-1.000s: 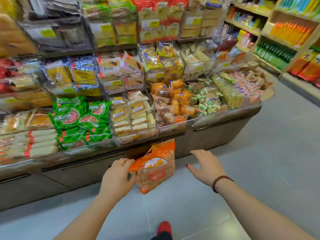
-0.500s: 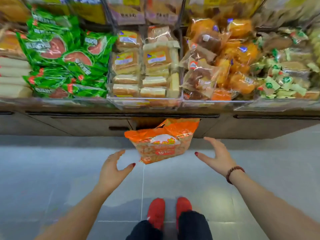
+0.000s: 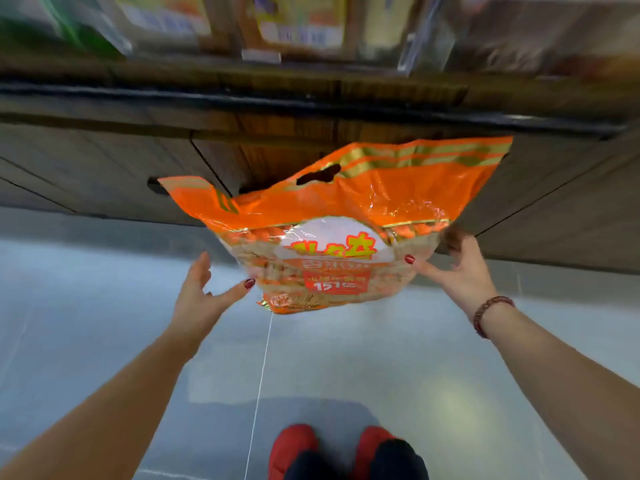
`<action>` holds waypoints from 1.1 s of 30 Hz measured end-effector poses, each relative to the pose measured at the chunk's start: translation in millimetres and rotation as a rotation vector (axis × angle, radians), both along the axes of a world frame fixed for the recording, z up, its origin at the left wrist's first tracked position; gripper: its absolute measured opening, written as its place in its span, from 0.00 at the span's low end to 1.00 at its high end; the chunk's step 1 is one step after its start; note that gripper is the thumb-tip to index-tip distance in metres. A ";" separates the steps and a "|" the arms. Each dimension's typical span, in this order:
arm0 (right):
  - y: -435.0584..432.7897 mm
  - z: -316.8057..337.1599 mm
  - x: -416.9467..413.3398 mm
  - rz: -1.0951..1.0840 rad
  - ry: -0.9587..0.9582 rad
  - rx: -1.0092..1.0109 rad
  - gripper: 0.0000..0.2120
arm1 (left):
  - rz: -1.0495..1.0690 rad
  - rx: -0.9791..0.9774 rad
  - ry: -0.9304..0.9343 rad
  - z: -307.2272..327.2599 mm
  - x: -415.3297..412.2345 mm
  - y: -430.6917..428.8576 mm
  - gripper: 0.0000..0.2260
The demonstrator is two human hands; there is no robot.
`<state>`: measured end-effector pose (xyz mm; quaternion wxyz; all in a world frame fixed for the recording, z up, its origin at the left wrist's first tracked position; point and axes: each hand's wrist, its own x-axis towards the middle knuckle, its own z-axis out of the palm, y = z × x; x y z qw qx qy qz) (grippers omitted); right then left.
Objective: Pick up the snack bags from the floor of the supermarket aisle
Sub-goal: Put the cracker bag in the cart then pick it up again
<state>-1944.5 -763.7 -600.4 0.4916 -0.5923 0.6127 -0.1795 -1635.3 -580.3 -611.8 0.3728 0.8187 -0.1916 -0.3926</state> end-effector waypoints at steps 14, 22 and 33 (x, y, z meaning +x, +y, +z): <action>-9.2 -79.5 13.5 -0.075 -0.358 -0.045 0.26 | 0.048 -0.360 0.185 -81.0 5.9 -54.4 0.29; 44.6 -27.6 7.1 -0.127 -0.365 -0.016 0.15 | 0.122 -0.326 0.207 -26.0 -3.6 -4.7 0.21; 117.0 190.2 71.5 0.111 -0.339 0.039 0.10 | 0.407 -0.386 0.125 202.6 22.1 127.3 0.14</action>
